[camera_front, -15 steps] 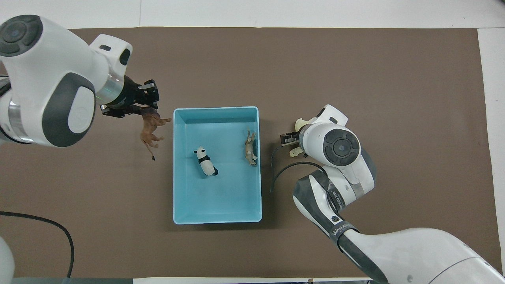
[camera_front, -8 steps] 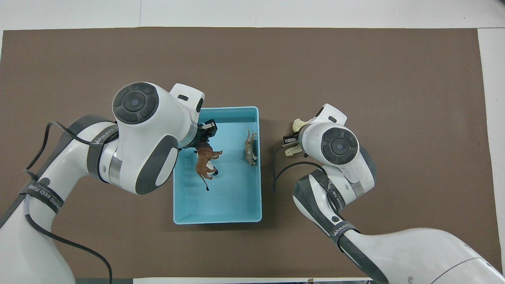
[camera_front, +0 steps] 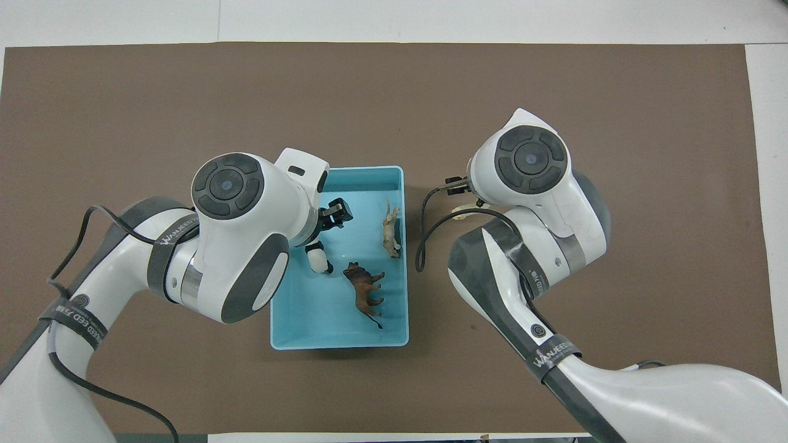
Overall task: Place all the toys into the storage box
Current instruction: 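Grasp the cream horse with the right gripper while the left gripper withdraws, then lower the cream horse into the box with the right gripper and release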
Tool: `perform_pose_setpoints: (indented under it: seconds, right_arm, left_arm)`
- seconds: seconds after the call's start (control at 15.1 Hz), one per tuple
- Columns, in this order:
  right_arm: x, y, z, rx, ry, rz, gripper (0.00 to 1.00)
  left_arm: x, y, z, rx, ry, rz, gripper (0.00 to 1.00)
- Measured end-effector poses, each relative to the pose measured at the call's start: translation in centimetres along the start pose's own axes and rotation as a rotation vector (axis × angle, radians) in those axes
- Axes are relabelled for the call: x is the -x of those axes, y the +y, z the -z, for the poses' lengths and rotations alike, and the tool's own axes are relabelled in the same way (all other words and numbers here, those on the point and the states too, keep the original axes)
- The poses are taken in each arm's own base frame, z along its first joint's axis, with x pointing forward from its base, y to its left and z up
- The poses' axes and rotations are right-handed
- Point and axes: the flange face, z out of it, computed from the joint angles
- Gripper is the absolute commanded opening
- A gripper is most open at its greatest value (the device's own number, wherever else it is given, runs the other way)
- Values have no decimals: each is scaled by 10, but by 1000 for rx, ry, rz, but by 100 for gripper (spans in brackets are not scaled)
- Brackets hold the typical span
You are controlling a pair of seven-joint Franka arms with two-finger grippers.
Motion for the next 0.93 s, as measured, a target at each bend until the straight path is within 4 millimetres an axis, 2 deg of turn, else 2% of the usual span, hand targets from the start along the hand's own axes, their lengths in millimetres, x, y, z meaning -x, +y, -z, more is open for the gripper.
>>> perform_pose_setpoints:
  seconds: [0.13, 0.2, 0.4, 0.6, 0.73, 0.8, 0.93]
  right_arm:
    - [-8, -1, 29, 8, -12, -4, 0]
    - [-9, -5, 43, 12, -21, -4, 0]
    - [-7, -36, 83, 5, -28, -34, 0]
    - [1, -75, 92, -31, -30, -85, 0]
    - [12, -107, 91, -39, -29, -114, 0]
    - [18, -123, 91, -46, -22, -122, 0]
    - [26, -147, 93, -66, -1, -132, 0]
  left_arm:
    - [-3, -6, 10, -20, 0, 1, 100]
    - [-7, -11, 24, -40, 7, -1, 100]
    - [-25, -44, 87, -67, 23, -30, 100]
    - [-35, -94, 144, -85, 20, -98, 100]
    - [-41, -127, 171, -98, 5, -151, 100]
    - [-43, -140, 178, -103, -7, -184, 100]
    - [-45, -154, 179, -117, -43, -223, 100]
